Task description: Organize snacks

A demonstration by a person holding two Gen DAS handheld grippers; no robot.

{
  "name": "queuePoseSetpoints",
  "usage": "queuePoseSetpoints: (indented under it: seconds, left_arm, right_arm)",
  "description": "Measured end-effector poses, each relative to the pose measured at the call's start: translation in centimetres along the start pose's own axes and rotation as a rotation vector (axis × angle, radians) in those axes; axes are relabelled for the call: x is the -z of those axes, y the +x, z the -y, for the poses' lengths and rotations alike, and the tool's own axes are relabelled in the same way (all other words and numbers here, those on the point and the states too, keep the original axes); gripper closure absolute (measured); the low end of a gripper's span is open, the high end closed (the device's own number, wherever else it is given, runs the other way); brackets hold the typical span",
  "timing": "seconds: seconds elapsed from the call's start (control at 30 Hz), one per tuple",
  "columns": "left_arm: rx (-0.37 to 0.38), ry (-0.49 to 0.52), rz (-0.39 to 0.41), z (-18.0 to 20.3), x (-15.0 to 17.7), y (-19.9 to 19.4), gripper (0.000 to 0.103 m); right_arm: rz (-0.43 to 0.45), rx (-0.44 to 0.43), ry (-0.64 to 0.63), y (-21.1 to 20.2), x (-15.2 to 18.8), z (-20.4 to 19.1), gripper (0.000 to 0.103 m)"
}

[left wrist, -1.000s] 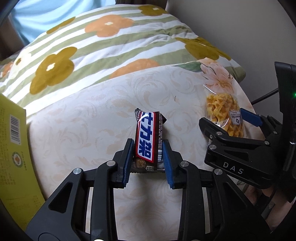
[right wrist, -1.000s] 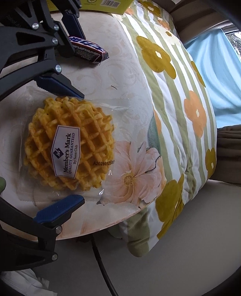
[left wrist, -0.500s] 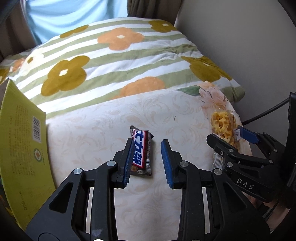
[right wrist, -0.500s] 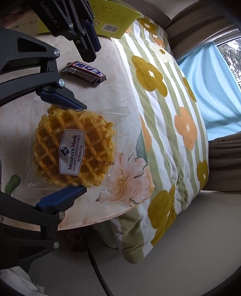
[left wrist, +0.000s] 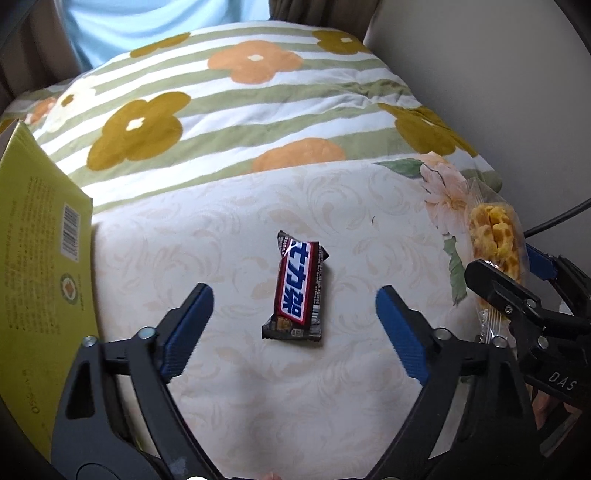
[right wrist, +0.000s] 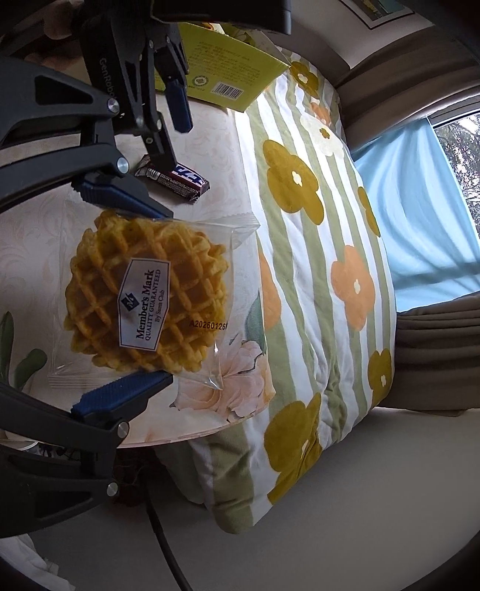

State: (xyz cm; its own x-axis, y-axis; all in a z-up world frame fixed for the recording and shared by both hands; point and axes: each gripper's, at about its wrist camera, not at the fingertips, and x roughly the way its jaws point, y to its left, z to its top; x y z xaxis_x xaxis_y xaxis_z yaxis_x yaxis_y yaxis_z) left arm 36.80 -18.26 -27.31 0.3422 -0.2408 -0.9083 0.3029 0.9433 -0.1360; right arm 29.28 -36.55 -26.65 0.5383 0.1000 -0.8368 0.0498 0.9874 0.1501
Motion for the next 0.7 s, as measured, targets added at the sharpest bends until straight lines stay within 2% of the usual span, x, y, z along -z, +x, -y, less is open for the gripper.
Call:
queuePoseSetpoints:
  seconds: [0.07, 0.17, 0.23, 0.3, 0.37, 0.47, 0.57, 0.7]
  left_arm:
    - [-0.022, 0.035, -0.015, 0.3, -0.1, 0.5, 0.012]
    - [-0.122, 0.095, -0.056, 0.7, 0.1, 1.7, 0.012]
    - [-0.111, 0.100, -0.074, 0.6, 0.0, 2.1, 0.013]
    - [-0.076, 0.079, -0.089, 0.3, -0.3, 2.3, 0.023]
    - [-0.071, 0.072, -0.118, 0.2, -0.5, 2.8, 0.049]
    - [-0.047, 0.068, -0.165, 0.1, -0.5, 3.7, 0.068]
    - [-0.035, 0.075, -0.170, 0.4, -0.5, 3.9, 0.076]
    - [-0.015, 0.066, -0.169, 0.4, -0.6, 3.9, 0.077]
  right_arm:
    - [-0.006, 0.002, 0.006, 0.3, 0.2, 0.5, 0.029]
    - [-0.022, -0.001, 0.030, 0.8, 0.5, 1.2, 0.029]
    - [-0.027, -0.002, 0.034, 1.0, 0.5, 1.4, 0.029]
    - [-0.031, -0.001, 0.036, 1.2, 0.6, 1.6, 0.029]
    - [-0.032, -0.002, 0.040, 1.3, 0.6, 1.6, 0.029]
    - [-0.032, -0.005, 0.041, 1.4, 0.6, 1.8, 0.029]
    - [-0.031, -0.005, 0.041, 1.4, 0.5, 1.8, 0.029]
    - [-0.030, -0.003, 0.043, 1.6, 0.5, 1.7, 0.029]
